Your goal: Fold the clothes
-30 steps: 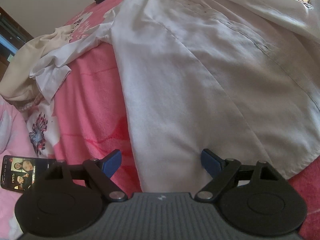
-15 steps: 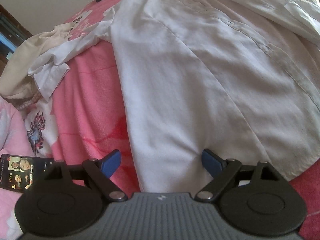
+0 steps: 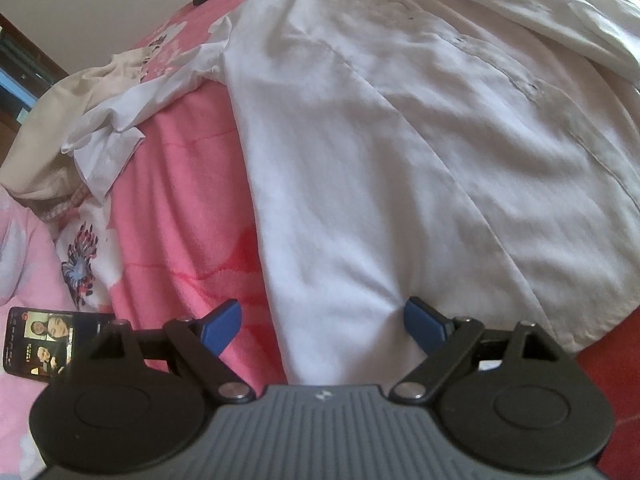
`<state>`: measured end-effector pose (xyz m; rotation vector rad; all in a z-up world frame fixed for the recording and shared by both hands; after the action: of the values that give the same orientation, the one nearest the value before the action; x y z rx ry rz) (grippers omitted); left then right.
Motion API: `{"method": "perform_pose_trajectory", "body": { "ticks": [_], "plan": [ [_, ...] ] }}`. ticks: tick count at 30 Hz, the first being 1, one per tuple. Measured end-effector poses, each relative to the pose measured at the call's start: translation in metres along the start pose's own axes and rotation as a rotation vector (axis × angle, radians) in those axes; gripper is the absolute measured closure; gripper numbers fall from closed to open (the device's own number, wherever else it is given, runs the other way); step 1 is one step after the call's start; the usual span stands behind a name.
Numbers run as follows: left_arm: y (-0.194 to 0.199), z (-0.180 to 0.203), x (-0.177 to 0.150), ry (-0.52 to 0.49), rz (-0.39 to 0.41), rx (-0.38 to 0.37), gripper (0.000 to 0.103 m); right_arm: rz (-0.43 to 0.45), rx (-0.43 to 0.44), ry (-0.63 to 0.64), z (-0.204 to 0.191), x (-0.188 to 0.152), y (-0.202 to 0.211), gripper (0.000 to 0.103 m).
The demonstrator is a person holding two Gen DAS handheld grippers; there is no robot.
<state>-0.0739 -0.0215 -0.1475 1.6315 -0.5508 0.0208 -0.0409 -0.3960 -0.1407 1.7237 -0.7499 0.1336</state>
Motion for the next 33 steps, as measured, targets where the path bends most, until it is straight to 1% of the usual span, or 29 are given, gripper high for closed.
{"method": "perform_pose_trajectory", "body": {
  "ticks": [4,8,12,15,17,19,20,21,23,24,27,29,30,32,33],
  "plan": [
    [-0.002,-0.002,-0.001,-0.007,-0.003,0.002,0.011,0.014,-0.073,-0.102,0.025,-0.026,0.015,0.103],
    [-0.002,-0.002,-0.002,-0.016,0.001,0.008,0.011,0.022,-0.106,-0.184,0.047,-0.044,0.017,0.103],
    [-0.002,-0.002,-0.002,-0.013,0.003,0.008,0.011,0.056,-0.138,-0.159,0.044,-0.047,0.021,0.103],
    [-0.002,-0.002,-0.002,-0.016,0.004,0.009,0.011,0.047,-0.142,-0.127,0.042,-0.047,0.02,0.102],
    [-0.002,-0.001,-0.002,-0.019,0.006,0.011,0.011,0.056,-0.127,-0.128,0.046,-0.041,0.028,0.099],
    [-0.002,-0.002,-0.002,-0.017,0.006,0.009,0.011,0.077,-0.107,-0.138,0.049,-0.035,0.04,0.089],
    [-0.002,-0.002,-0.002,-0.015,0.005,0.009,0.011,0.106,-0.09,-0.152,0.053,-0.029,0.049,0.076],
    [-0.002,-0.002,-0.001,-0.014,0.005,0.009,0.011,0.135,-0.083,-0.154,0.055,-0.022,0.056,0.068],
    [-0.002,-0.001,-0.001,-0.015,0.004,0.01,0.011,0.183,-0.076,-0.141,0.057,-0.007,0.066,0.062],
    [-0.001,-0.002,-0.001,-0.018,0.004,0.012,0.011,0.191,-0.079,-0.131,0.056,0.003,0.066,0.062],
    [-0.001,-0.001,-0.001,-0.023,0.005,0.015,0.011,0.174,-0.04,-0.124,0.043,0.032,0.057,0.06],
    [-0.001,-0.001,-0.001,-0.02,0.004,0.015,0.011,0.145,-0.018,-0.06,0.019,0.049,0.046,0.058],
    [-0.001,-0.001,-0.001,-0.019,0.002,0.015,0.011,0.147,-0.019,-0.017,0.007,0.055,0.041,0.057],
    [-0.001,-0.001,-0.001,-0.02,0.0,0.016,0.011,0.14,-0.029,0.081,-0.017,0.065,0.027,0.056],
    [-0.002,0.0,-0.001,-0.022,-0.001,0.018,0.011,0.134,-0.05,0.108,-0.022,0.07,0.018,0.056]
  ]
}}
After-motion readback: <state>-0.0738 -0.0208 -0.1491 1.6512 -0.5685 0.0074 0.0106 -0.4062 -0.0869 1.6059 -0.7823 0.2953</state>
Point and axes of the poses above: each gripper's, at about its wrist camera, not at the fingertips, and y roughly against the way its jaws point, z to its right, x to its top, the point moved 7 cm from there along -y, roughly the way its jaws point, and after that the axes turned 15 degrees about -x, right-handed, at the moved point
